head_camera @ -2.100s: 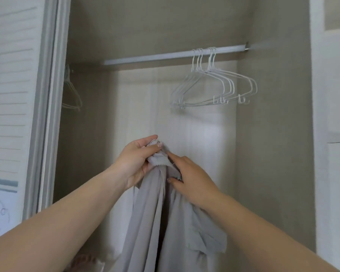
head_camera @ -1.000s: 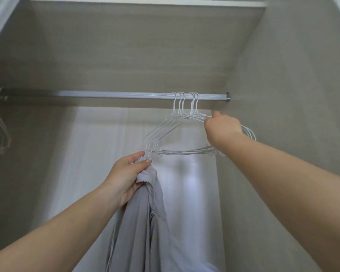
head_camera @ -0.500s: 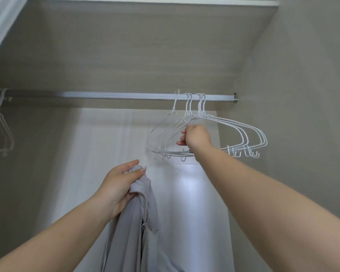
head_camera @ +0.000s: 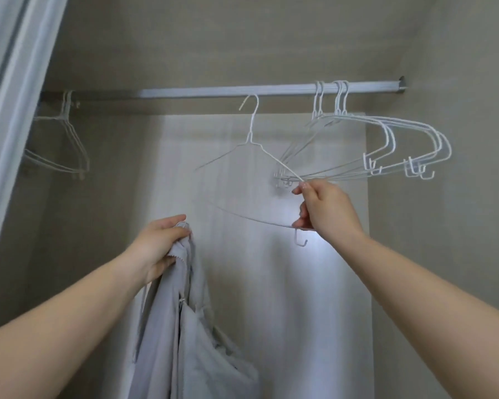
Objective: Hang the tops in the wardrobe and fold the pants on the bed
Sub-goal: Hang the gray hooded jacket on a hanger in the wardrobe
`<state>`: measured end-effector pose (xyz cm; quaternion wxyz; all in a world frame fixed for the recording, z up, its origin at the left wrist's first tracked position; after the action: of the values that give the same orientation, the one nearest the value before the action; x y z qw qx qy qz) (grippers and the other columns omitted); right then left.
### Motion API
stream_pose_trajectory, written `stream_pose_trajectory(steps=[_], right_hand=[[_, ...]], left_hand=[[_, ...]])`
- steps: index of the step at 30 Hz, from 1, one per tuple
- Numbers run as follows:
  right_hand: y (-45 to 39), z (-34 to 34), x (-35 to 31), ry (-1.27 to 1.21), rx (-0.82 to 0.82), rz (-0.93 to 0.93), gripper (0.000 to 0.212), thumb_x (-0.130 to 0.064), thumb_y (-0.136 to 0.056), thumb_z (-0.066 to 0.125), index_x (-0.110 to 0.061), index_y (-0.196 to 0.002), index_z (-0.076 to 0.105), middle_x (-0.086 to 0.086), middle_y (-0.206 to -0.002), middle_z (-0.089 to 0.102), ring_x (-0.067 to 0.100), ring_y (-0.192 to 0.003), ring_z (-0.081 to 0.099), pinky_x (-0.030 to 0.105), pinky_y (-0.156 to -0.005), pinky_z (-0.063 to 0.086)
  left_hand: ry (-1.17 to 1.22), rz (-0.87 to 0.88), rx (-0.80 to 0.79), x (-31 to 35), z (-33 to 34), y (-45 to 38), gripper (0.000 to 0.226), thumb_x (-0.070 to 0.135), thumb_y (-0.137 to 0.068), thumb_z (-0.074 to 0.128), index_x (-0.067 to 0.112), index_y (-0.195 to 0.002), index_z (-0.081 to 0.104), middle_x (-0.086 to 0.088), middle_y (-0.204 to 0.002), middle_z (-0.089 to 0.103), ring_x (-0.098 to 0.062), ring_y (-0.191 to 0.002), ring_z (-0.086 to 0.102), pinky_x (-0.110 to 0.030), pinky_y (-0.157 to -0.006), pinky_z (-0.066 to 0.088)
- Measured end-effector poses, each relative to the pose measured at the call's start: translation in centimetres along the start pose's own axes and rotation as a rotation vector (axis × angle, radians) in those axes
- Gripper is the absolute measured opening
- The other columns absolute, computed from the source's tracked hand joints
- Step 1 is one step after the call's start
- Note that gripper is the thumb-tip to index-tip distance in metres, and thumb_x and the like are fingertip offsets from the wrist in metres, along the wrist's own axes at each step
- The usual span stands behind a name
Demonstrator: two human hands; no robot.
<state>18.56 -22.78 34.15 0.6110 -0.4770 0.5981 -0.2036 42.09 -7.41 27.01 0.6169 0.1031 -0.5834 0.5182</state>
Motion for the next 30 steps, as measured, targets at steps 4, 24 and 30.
stream_pose_trajectory(steps=[4,24,30], right_hand=[[3.2,0.4,1.5,0.048,-0.138,-0.002,0.026,-0.022,-0.097,0.044,-0.025,-0.085,0.066,0.001,-0.057,0.052,0.014,-0.039,0.056,0.023,-0.047,0.052],[9.6,2.8,5.0,0.156,-0.385,-0.036,0.025,-0.028,-0.097,0.047,-0.035,-0.083,0.067,-0.003,-0.055,0.052,0.01,-0.039,0.054,0.014,-0.044,0.046],[11.2,4.5,5.0,0.291,-0.399,-0.194,0.019,-0.033,-0.097,0.047,-0.03,-0.089,0.065,-0.005,-0.054,0.053,0.008,-0.036,0.055,0.012,-0.047,0.044]], left_hand=[[-0.032,-0.063,0.055,-2.1,-4.2,1.3,0.037,-0.011,-0.09,0.046,0.005,-0.122,0.056,-0.01,-0.084,0.068,-0.018,-0.07,0.064,-0.023,-0.059,0.056],[-0.386,-0.114,0.289,-6.7,-14.3,4.2,0.033,-0.002,-0.088,0.058,0.0,-0.121,0.062,-0.019,-0.116,0.064,-0.028,-0.108,0.061,-0.038,-0.105,0.043],[-0.223,-0.134,0.128,-6.6,-8.7,4.8,0.022,0.012,-0.089,0.061,-0.004,-0.101,0.068,-0.023,-0.095,0.067,-0.032,-0.087,0.064,-0.038,-0.086,0.05]])
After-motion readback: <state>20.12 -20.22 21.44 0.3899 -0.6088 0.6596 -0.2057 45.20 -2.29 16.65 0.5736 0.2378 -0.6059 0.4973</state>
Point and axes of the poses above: each hand's wrist, its own y-axis away from the middle knuckle, its own z-axis out of the palm, x = y × z, the point moved 4 cm from there along -y, towards the middle knuckle
